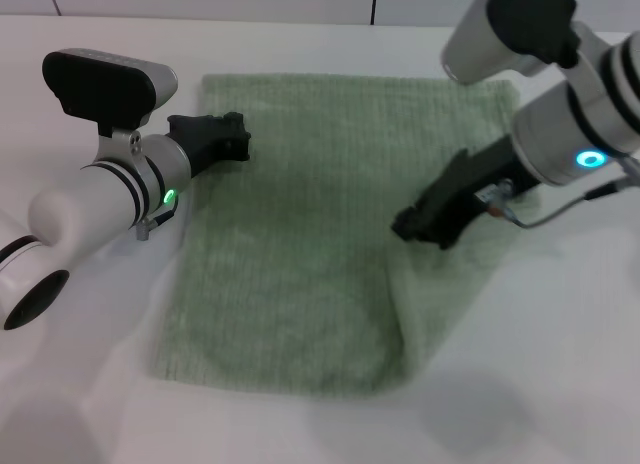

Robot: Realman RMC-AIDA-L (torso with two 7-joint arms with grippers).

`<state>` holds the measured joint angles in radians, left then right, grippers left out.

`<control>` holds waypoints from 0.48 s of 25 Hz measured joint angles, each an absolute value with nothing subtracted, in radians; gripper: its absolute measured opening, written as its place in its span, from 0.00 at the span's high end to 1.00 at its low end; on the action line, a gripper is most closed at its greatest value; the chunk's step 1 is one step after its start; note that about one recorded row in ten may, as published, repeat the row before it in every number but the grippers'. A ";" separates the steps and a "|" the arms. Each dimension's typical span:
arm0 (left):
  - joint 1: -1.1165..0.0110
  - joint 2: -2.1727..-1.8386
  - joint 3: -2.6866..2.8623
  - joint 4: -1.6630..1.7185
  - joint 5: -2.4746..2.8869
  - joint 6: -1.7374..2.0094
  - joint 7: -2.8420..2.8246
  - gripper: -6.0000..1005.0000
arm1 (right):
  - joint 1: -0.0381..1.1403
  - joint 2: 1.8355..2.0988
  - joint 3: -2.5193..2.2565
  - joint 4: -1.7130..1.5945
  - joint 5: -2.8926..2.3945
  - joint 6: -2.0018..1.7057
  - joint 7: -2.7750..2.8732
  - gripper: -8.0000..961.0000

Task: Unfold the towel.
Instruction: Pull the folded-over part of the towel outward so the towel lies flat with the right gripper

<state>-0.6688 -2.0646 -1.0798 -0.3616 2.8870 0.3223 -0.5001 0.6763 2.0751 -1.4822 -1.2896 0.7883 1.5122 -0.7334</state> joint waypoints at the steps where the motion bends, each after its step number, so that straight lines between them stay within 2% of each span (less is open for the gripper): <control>1: -0.669 -2.065 -1.080 -0.362 2.887 0.322 -0.500 0.98 | 0.676 2.075 -1.482 -1.290 0.788 1.512 -0.733 0.95; 12: -0.667 -2.063 -1.080 -0.364 2.887 0.322 -0.500 0.98 | 0.634 2.078 -1.502 -1.371 0.766 1.693 -0.671 0.96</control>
<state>-0.6673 -2.0631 -1.0799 -0.3641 2.8870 0.3219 -0.5001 0.6337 2.0778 -1.5022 -1.3712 0.7663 1.6927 -0.6707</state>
